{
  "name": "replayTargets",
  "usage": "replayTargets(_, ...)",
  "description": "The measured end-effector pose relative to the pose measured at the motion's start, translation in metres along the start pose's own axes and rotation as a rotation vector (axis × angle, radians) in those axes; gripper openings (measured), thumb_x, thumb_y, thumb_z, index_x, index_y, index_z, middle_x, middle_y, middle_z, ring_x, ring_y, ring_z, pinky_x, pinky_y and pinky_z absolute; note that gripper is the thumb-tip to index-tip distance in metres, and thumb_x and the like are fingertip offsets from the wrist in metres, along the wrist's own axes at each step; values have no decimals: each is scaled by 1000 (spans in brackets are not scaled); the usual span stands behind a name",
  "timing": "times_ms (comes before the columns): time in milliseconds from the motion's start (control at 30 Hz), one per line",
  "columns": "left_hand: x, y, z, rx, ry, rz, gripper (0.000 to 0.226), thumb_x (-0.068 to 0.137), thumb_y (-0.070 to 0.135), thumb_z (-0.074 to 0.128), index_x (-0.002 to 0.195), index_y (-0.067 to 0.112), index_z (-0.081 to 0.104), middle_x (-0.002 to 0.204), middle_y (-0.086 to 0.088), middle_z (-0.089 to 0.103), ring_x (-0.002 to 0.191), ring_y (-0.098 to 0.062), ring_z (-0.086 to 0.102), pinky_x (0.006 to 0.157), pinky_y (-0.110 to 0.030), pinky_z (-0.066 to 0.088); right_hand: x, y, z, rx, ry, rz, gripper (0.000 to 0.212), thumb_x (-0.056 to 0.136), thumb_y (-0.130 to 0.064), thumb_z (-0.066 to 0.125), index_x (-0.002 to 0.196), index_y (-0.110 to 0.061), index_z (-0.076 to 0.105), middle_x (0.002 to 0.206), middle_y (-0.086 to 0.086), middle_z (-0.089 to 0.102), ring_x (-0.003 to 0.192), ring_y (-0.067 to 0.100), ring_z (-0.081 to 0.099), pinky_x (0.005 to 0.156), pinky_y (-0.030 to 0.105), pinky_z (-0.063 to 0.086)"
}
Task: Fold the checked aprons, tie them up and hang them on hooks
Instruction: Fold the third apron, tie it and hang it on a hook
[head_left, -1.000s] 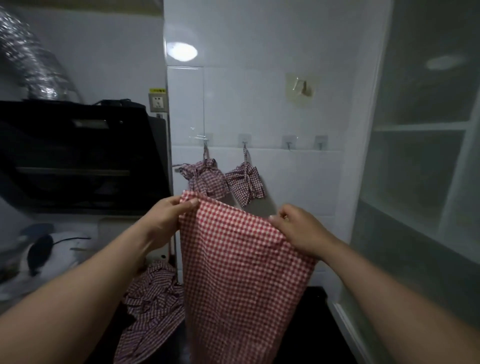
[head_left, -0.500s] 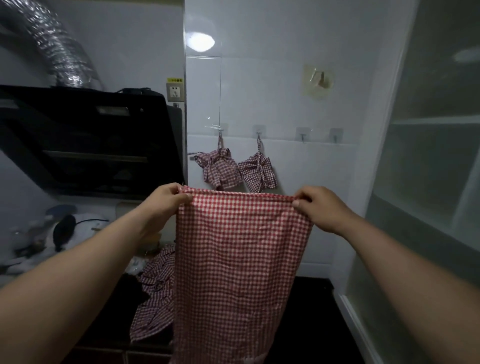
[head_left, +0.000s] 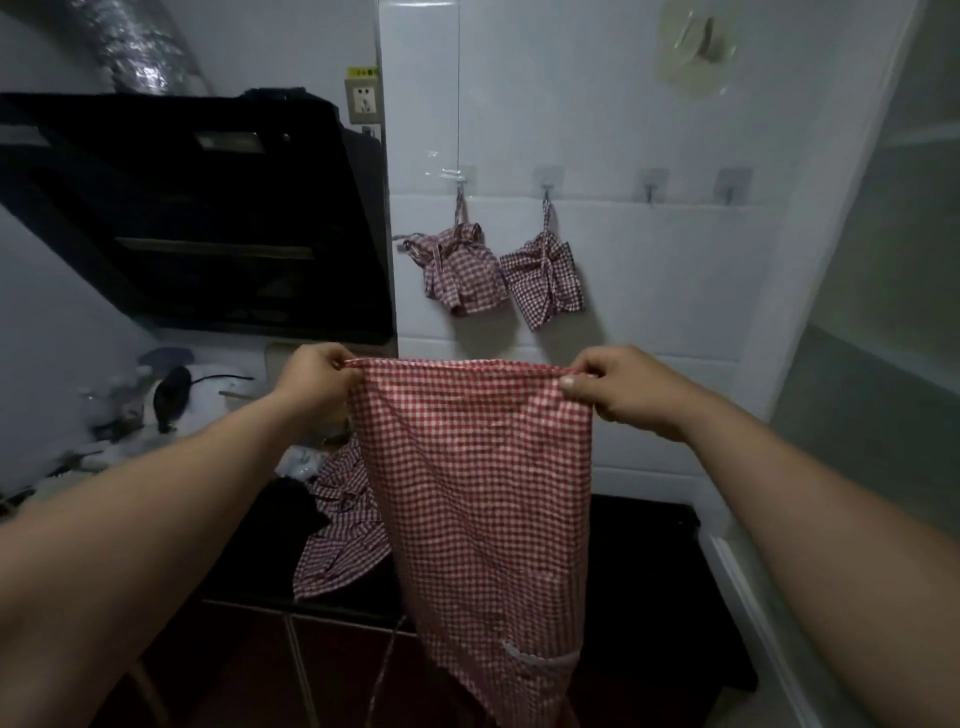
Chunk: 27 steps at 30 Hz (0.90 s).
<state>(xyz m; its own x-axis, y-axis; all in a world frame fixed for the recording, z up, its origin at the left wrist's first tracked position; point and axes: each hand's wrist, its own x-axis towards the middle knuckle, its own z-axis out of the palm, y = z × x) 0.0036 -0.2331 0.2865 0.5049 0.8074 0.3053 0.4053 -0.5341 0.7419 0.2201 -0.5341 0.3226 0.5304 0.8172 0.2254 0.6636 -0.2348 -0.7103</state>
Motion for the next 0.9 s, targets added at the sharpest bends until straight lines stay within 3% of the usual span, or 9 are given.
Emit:
replayTargets(67,2,-5,-6,-1,53,-52,9,101,14,64,98,12,72,95,-6,72,78,-13,62,69,-31,47,9,7,28,72,-90,-1,19,99,-21,67,86,-7,67,57,-5,56,48,10,47,47,24,35)
replayTargets(167,37,10,-24,0,173,-48,10,99,20,63,98,19,74,93,-8,75,82,-25,70,76,-40,60,34,8,56,198,-161,-39,21,102,-22,64,89,-4,64,56,-4,57,46,10,49,46,24,33)
replayTargets(233,87,40,-18,-62,266,-8,13,95,24,64,99,20,76,92,-7,76,86,-27,73,81,-45,63,55,13,56,277,-134,-38,19,103,-21,61,87,-10,60,52,-6,59,45,7,51,43,22,34)
replayTargets(300,135,79,16,-86,259,82,17,91,24,65,102,18,77,92,-3,75,88,-24,72,86,-42,62,69,35,50,327,-68,20,19,103,-20,60,87,-11,58,52,-5,61,44,6,52,42,20,35)
replayTargets(367,159,119,79,-70,150,206,16,91,18,64,102,15,77,91,-4,75,87,-23,71,84,-35,60,69,78,41,294,-18,110,20,103,-20,60,85,-12,58,54,-4,63,46,8,55,42,20,37)
replayTargets(467,150,144,219,-42,-146,356,15,93,8,60,99,10,74,89,-7,72,84,-25,68,75,-33,53,38,171,39,254,-6,370,17,103,-21,61,88,-12,59,69,2,69,56,16,63,44,21,40)
replayTargets(533,128,139,308,-12,-353,422,16,96,9,60,103,10,73,94,-6,71,90,-22,66,80,-32,52,6,225,46,286,18,547,14,102,-20,61,91,-12,58,77,6,70,57,16,66,44,21,41)
replayTargets(700,80,111,478,-42,-696,455,20,99,8,57,107,18,73,112,-2,72,103,-20,65,94,-31,50,-68,329,81,334,66,921,16,101,-22,61,88,-14,54,83,8,75,54,15,66,44,21,41)
replayTargets(900,47,68,618,-25,-921,373,28,98,5,53,109,14,76,118,-7,75,114,-24,67,102,-32,50,-99,426,118,178,137,1090,21,98,-20,61,80,-11,54,75,13,72,56,22,71,44,24,49)
